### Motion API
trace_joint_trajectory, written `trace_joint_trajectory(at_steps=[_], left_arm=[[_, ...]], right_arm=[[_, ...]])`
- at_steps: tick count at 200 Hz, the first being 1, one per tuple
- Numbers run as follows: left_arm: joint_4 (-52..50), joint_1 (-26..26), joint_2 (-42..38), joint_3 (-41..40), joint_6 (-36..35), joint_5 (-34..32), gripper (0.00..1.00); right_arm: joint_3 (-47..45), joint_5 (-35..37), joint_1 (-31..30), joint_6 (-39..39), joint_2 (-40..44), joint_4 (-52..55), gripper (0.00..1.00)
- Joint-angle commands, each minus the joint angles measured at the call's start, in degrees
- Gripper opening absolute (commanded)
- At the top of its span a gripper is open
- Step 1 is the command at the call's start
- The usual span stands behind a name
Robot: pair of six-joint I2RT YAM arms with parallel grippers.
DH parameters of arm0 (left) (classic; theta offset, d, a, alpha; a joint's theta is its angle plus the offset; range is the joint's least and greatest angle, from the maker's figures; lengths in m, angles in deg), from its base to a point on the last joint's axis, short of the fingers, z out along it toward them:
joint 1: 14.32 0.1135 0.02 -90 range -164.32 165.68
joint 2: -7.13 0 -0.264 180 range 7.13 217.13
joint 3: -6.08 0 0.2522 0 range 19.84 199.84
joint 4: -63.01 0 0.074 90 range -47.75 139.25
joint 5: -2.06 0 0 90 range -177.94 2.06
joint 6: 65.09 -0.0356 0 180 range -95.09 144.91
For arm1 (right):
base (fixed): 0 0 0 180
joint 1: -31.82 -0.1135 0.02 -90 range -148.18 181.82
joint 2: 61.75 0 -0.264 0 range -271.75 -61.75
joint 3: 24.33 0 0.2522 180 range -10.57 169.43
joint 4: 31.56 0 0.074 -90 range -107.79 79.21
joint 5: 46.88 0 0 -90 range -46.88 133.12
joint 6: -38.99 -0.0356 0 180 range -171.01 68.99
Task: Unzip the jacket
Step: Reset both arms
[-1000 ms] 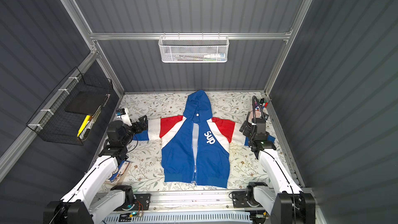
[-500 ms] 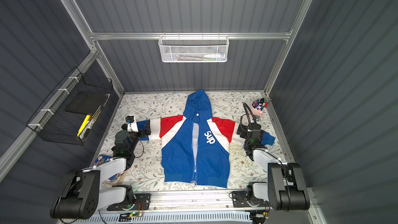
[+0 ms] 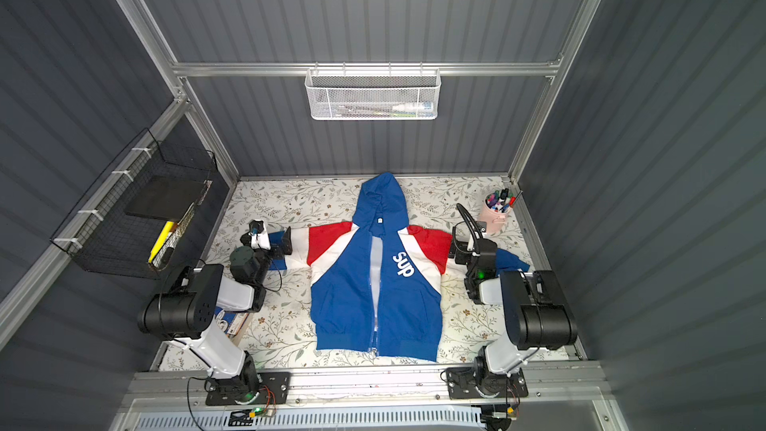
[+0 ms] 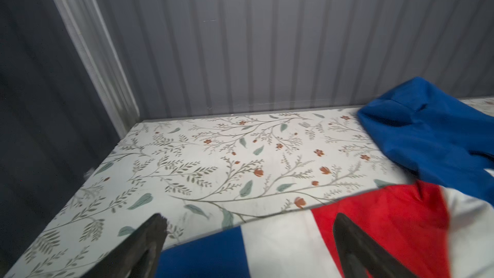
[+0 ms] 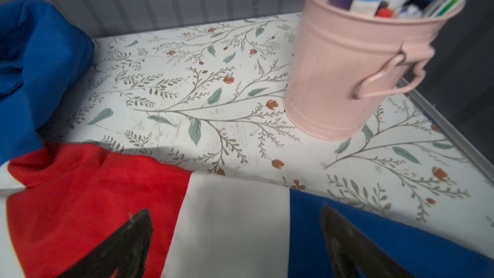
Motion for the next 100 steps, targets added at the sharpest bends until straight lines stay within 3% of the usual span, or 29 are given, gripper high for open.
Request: trace_joint_trajectory(at_steps=[1,23,40,100], left_arm=[[0.4,0.4,0.0,0.9,2.3,-4.4,0.99],[0.1,0.4,-0.1,1.0,2.5,-4.1,0.99],[-1.5,0.3,-0.5,1.2,2.5,-4.0,0.99],[-2.3,0.3,-0.3,1.8,2.7,-3.7,0.99]], right_arm=[[1.3,-1.0,-0.1,1.0,2.8,0.3,0.99],[5.4,-1.5,-0.1,1.5,6.2,14.7,0.99],[4.3,-1.8,-0.1,1.9,5.3,10.8,0.99],[4.8,-1.6,-0.1,1.6,5.9,13.1,0.99]])
